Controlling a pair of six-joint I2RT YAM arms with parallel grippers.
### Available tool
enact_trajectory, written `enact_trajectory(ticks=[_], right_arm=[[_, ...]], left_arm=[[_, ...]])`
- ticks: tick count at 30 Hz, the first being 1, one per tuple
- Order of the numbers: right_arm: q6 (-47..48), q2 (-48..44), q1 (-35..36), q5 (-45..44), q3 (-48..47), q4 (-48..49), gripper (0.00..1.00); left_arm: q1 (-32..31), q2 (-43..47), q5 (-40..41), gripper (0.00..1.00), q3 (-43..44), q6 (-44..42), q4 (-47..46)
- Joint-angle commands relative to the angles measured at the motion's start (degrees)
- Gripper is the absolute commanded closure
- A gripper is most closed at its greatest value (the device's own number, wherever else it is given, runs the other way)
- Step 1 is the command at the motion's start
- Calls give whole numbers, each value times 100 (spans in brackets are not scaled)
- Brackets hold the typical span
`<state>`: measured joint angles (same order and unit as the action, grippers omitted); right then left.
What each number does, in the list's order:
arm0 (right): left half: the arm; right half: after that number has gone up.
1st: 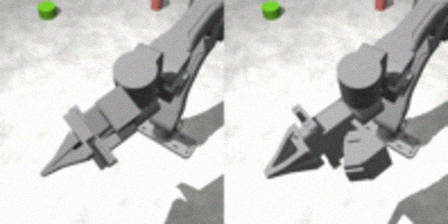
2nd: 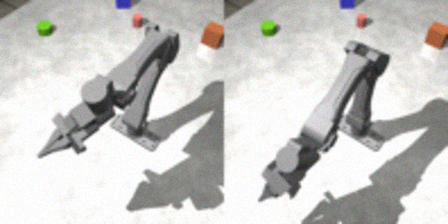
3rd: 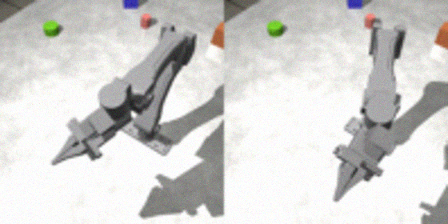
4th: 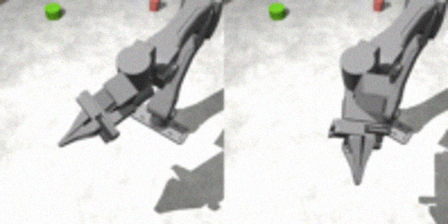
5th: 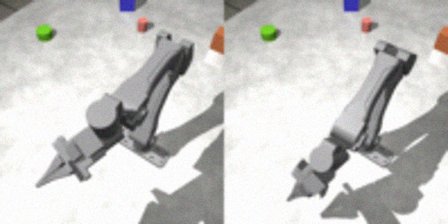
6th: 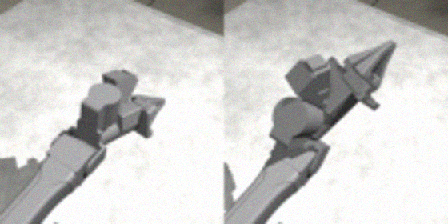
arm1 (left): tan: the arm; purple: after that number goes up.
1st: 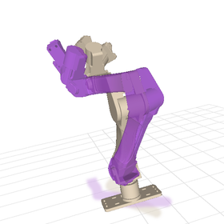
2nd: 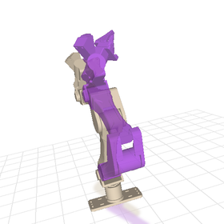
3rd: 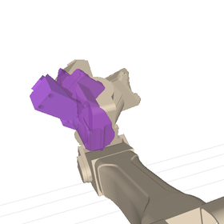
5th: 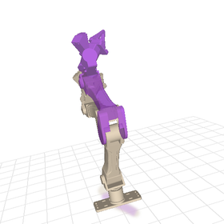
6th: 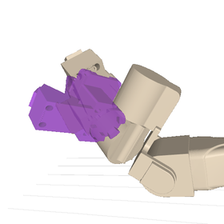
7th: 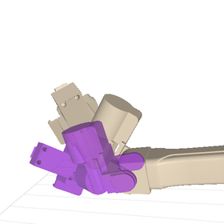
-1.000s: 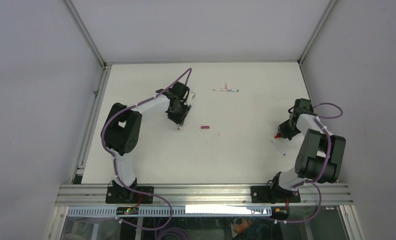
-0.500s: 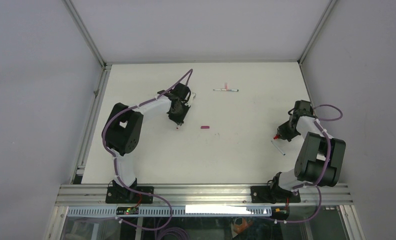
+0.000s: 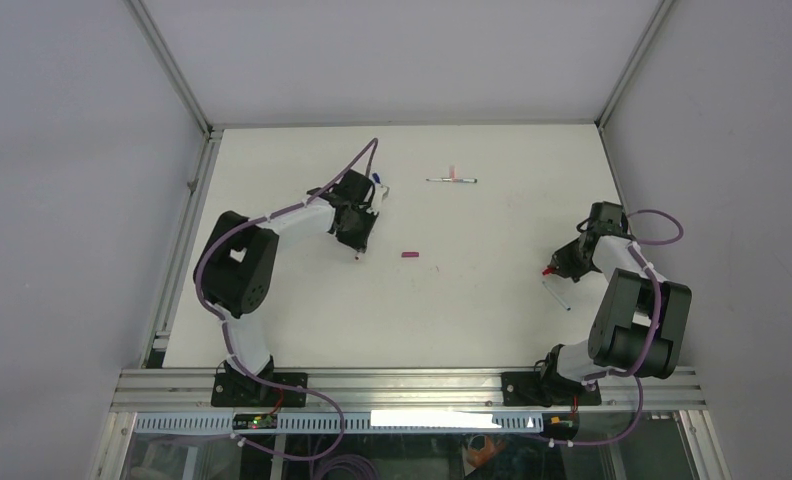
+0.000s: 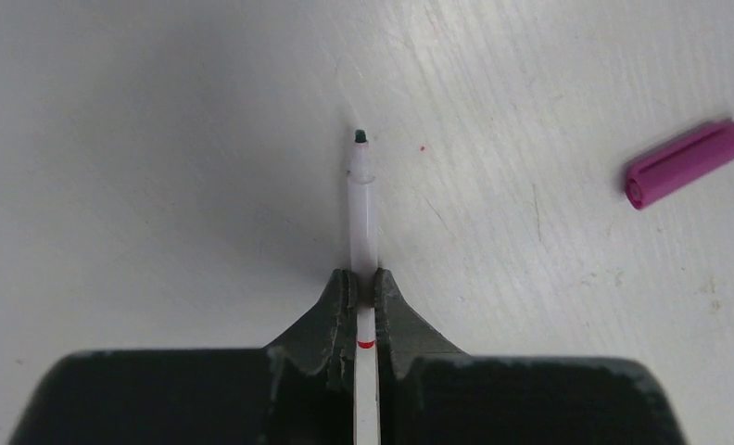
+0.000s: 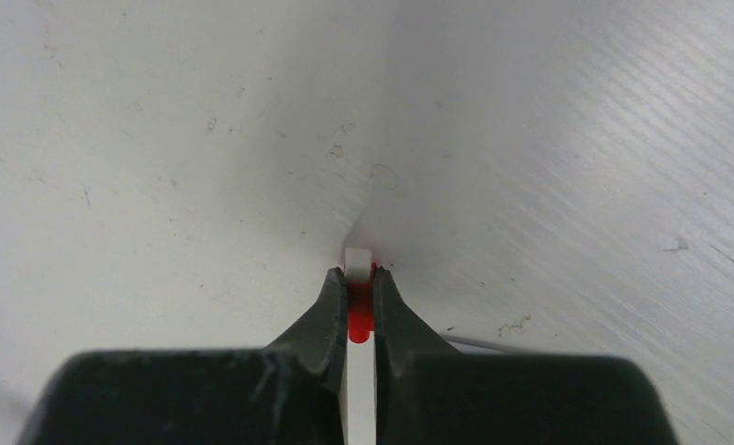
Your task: Insert the pens into the pen caps
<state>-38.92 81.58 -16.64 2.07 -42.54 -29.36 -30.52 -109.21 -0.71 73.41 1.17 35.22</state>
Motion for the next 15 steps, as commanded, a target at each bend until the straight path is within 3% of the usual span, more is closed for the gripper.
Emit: enact_trajectory(ticks=[1,4,7,15], right_arm=[[12,-192,-34,354,7,307,100],[34,-297,-36,401,28,379,100],[52,-467,-36,594,110,613,100],[226,-1136,394,547,154,994,100]], left_arm=[[28,823,-1040,100,-821,261,-1294],[29,1442,-457,100,-1151,711,-1654],[29,1815,-518,100,-1149,660,-1607],[15,2335,-2566,100,-1010,353,-1716]])
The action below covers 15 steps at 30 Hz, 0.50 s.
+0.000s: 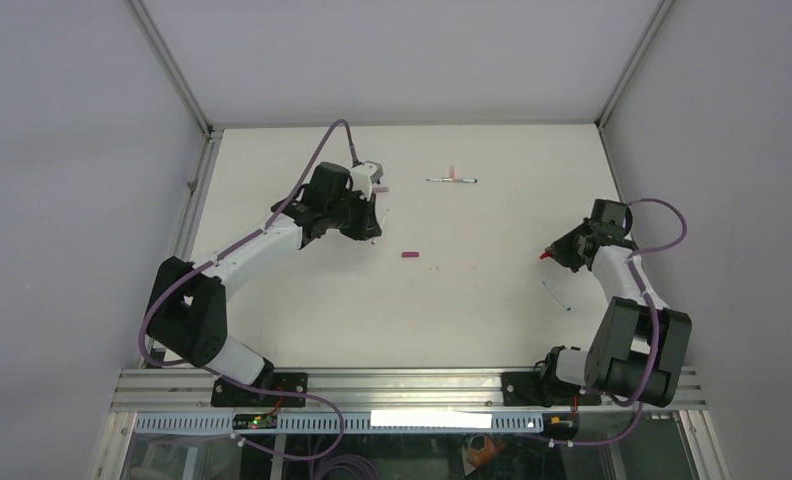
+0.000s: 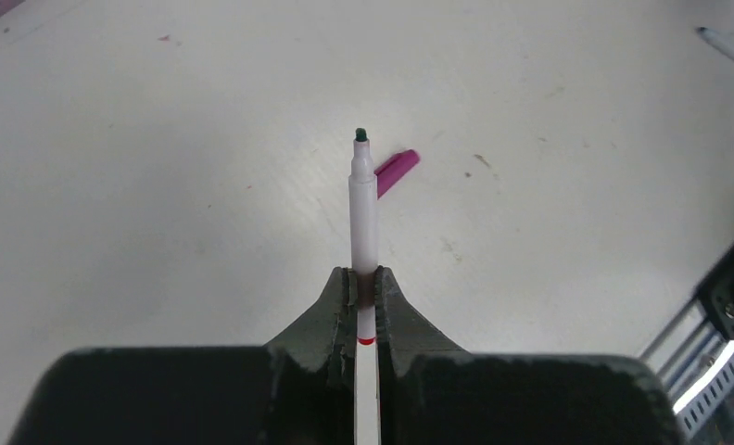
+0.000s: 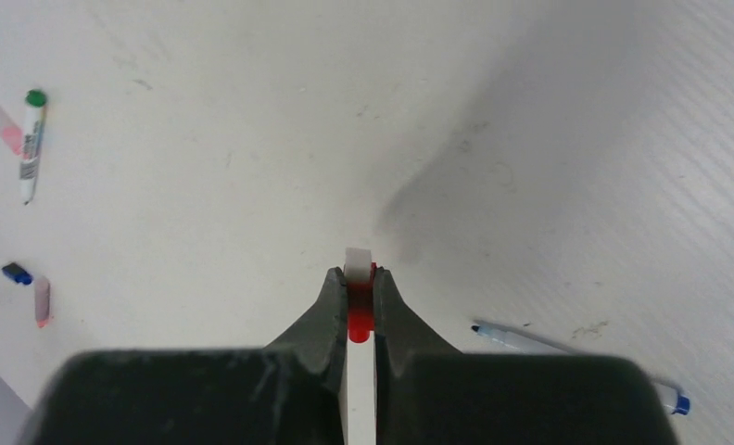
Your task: Insert the pens into the pen caps
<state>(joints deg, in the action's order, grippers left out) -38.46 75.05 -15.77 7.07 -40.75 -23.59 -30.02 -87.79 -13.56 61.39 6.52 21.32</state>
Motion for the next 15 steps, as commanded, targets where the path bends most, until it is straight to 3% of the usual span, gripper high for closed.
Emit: enact_trajectory(ticks=[1,6,10,15], right_arm=[[188,-600,414,-1,-41,486,100],[468,-1067,1315,-639,-417,671,100],[689,-1152,1940,-1234,-789,700,100],[970,-1245,2790,-1282,-1049,1126,100]], left_arm=[[-39,195,-1471,100,222,-260,-335],[-66,137,-2076,100,368,-369,-348],[-178,349,-1954,100,342,-355,-350],[-180,693,-1711,100,269,-201,-340]])
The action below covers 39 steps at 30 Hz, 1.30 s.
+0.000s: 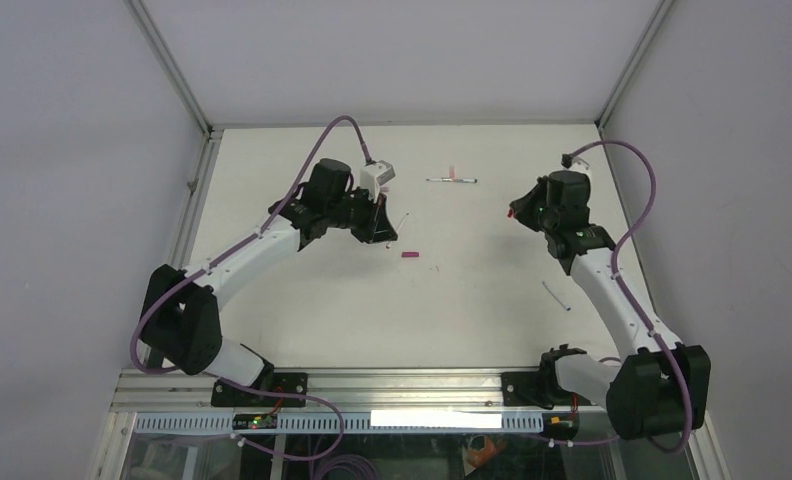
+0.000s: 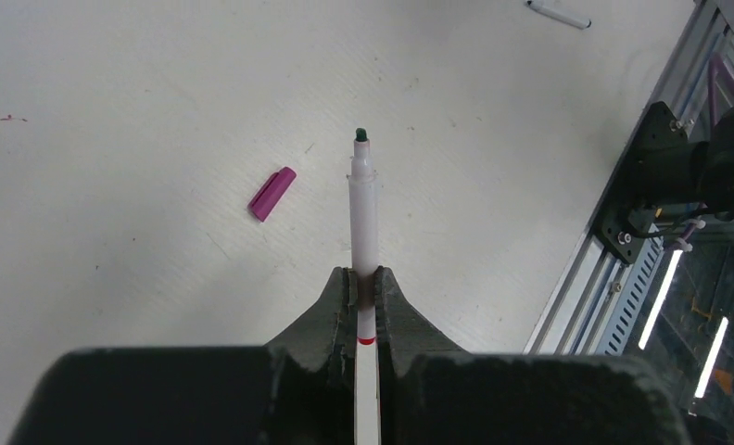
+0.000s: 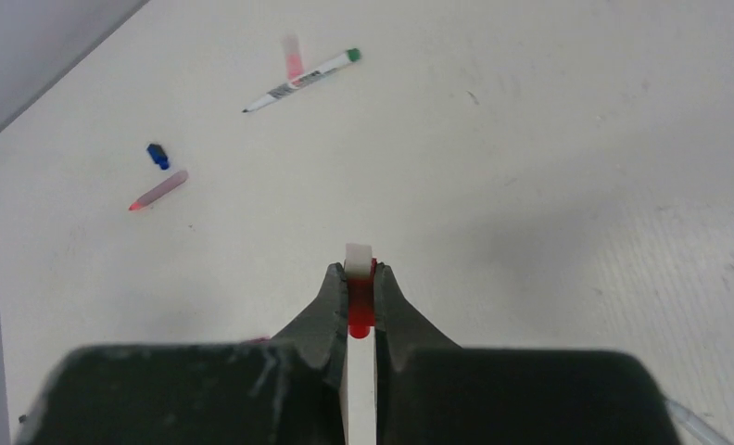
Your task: Insert the pens into the pen caps
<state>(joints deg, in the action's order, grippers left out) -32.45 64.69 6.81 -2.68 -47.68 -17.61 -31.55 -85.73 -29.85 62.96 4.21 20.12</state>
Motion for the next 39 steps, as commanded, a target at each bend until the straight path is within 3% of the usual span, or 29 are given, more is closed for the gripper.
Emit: enact_trajectory(ticks=[1,8,18,29,39], right_arm=[[476,-201,651,-352,-423,559,100],[957,-206,1788,-339,-424,1420,100],[936,122,2316,-126,-925,1808,100],[1008,6,2804,732,-822,2108,100],[1057,-61,3131,506,-567,2017,100]], left_arm=[[-31,528,-237,100,86,-13,-219],[-150,552,-670,100,-23,180,-391],[-176,604,-1578,100,-572,830,-1631],[-176,544,-1391,100,-731,1095,-2473],[-172,400,-1321,100,-588,1090,-2639]])
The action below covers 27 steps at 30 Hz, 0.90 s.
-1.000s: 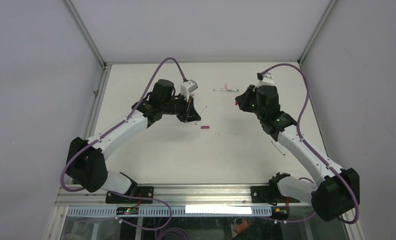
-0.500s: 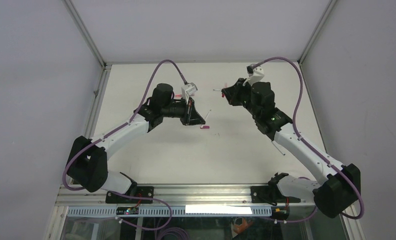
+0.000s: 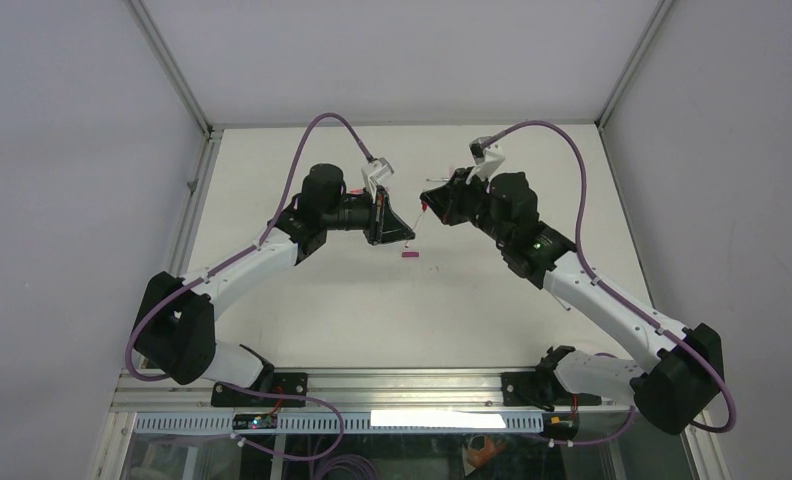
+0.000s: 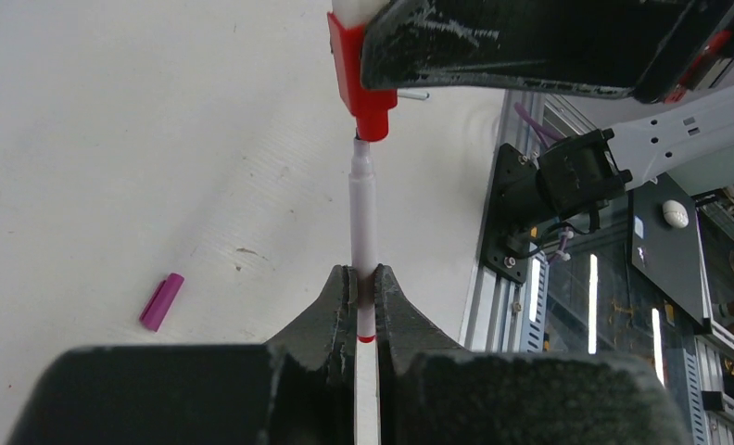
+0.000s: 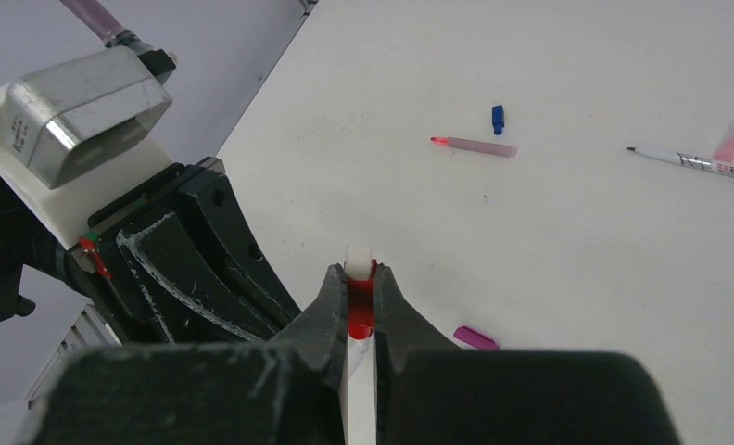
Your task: Insert the pens into the pen caps
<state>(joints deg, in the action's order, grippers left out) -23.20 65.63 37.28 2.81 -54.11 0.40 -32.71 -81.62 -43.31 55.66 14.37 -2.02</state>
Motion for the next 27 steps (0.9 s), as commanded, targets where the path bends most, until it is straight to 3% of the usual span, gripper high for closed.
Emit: enact_trajectory(ticks=[1,27], right_arm=[[125,-141,93,-48,76,221,100],[139,-124,180,-606,303,480,100]], left_arm=[[-60,-8,29,100,154,75,-424],[-51,19,122,100,110,109,-510]])
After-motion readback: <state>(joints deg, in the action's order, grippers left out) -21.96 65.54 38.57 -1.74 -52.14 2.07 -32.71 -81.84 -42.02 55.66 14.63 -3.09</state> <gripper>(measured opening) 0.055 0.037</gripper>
